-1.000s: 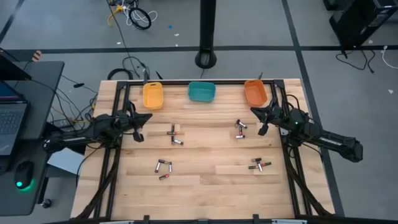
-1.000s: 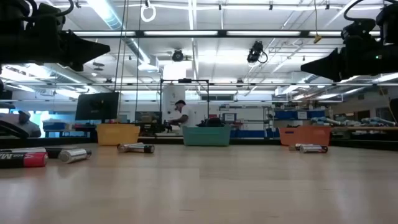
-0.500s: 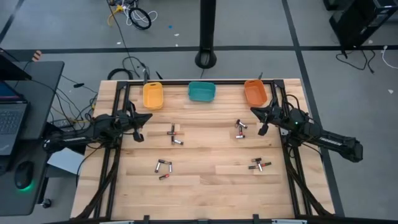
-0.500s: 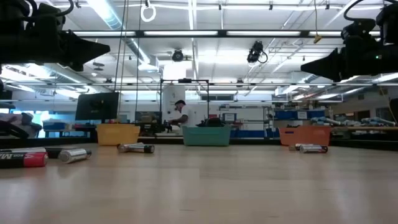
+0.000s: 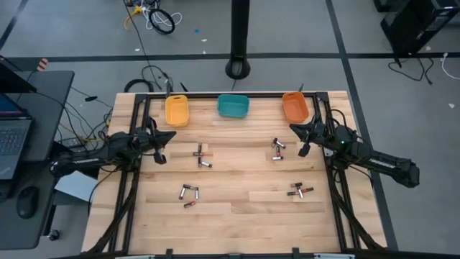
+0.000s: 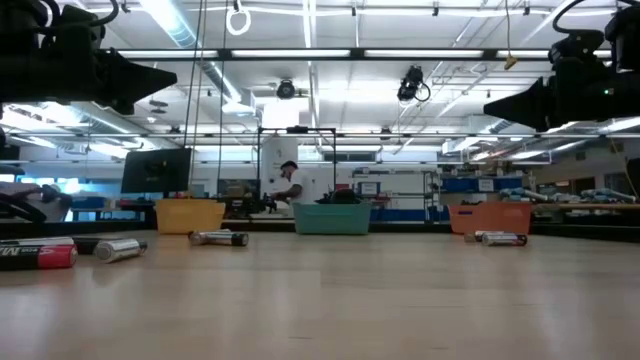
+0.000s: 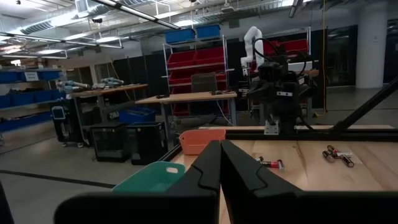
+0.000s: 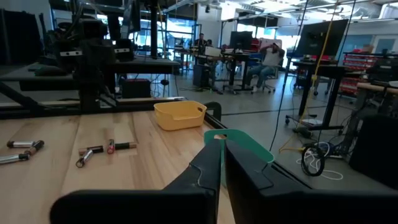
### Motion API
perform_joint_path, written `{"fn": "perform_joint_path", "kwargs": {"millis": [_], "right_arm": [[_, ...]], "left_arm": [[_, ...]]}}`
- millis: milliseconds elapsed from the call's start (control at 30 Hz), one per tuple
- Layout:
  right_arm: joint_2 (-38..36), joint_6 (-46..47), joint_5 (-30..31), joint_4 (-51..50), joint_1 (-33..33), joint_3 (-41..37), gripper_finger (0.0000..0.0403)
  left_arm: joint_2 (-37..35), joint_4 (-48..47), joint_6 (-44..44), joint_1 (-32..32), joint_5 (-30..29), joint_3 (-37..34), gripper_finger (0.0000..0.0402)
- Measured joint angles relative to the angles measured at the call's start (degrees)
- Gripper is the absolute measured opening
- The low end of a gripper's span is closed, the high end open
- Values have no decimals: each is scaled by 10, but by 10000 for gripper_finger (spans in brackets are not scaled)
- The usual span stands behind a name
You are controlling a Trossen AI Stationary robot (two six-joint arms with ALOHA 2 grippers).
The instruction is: Sort batteries
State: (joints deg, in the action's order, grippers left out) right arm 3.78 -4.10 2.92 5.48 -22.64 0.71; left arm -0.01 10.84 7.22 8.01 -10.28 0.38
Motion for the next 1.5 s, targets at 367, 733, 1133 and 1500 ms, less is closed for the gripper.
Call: {"fn": "perform_joint_path", "kwargs": {"millis": [367, 733, 1133, 1500], "right_arm": [[0, 0, 0, 0, 0, 0, 34], [0, 0, 0, 0, 0, 0, 37], [0, 0, 0, 0, 0, 0, 34], [0, 0, 0, 0, 0, 0, 34]], "left_arm": [[0, 0, 0, 0, 0, 0, 15], [0, 0, 0, 0, 0, 0, 15], [0, 0, 0, 0, 0, 0, 15], [0, 0, 0, 0, 0, 0, 15]]}}
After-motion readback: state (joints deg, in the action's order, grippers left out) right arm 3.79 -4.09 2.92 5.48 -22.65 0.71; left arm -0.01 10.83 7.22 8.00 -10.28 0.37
